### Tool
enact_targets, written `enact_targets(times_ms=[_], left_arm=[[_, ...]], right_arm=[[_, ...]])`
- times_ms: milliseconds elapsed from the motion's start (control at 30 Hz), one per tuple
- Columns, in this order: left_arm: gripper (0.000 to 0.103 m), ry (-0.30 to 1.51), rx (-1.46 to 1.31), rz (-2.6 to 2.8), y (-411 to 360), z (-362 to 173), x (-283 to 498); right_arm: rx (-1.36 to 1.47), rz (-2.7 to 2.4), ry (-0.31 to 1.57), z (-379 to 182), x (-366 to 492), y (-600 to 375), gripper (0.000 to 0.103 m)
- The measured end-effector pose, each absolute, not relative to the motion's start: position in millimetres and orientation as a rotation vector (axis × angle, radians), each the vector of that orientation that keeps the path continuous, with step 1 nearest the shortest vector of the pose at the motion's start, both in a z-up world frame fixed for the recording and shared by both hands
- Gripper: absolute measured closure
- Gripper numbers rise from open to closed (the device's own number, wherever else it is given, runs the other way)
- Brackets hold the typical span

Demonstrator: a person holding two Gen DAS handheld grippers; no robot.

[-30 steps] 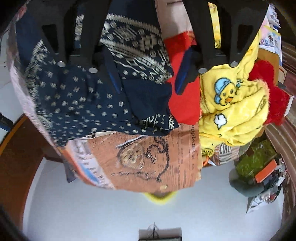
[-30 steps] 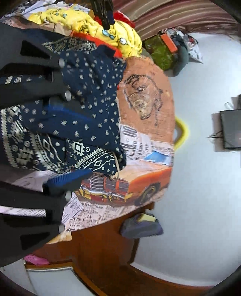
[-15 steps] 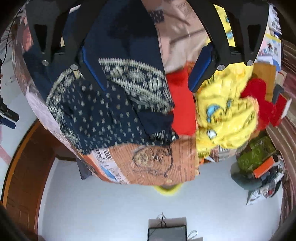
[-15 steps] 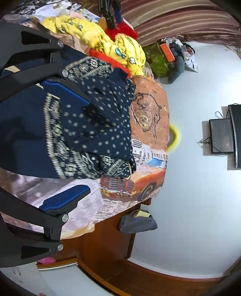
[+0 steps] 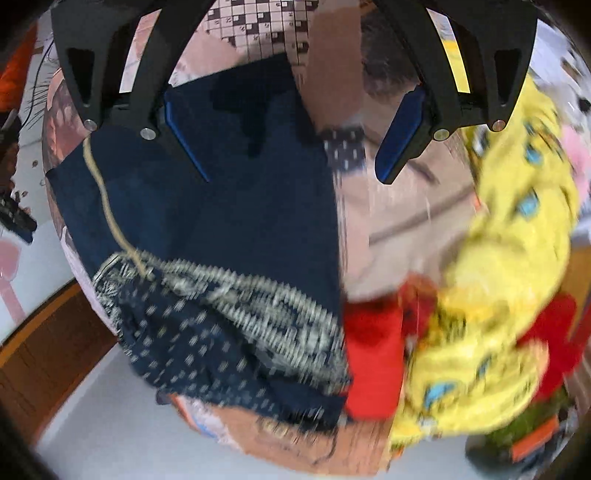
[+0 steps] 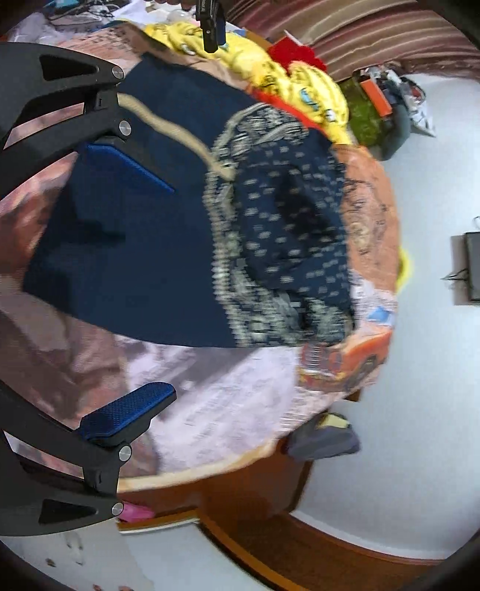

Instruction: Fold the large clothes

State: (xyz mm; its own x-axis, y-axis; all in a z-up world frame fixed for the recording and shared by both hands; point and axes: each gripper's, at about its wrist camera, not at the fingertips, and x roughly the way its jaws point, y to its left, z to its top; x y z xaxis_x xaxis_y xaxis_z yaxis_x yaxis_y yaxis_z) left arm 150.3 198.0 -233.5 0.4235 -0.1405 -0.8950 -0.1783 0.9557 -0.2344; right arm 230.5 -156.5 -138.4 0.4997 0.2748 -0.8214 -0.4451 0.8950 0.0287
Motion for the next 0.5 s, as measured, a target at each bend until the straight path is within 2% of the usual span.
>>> enact_targets(times_ms=[267,400,500], left_arm=[[0.016,1.225,-0.489,-0.028,200,-278,136],[0.021,1.249,-0.508,-0.079,189,-290,135],[0.021,1.232,-0.519,-0.090,183,-293,134]], right_arm=[[-0.130,0.407,1.091,-183,222,-176,0.004],[-0.058,0.416,1.146,-198,222,-184,0.005],[0.023,0.465,1.179,-203,224,-189,0.011]])
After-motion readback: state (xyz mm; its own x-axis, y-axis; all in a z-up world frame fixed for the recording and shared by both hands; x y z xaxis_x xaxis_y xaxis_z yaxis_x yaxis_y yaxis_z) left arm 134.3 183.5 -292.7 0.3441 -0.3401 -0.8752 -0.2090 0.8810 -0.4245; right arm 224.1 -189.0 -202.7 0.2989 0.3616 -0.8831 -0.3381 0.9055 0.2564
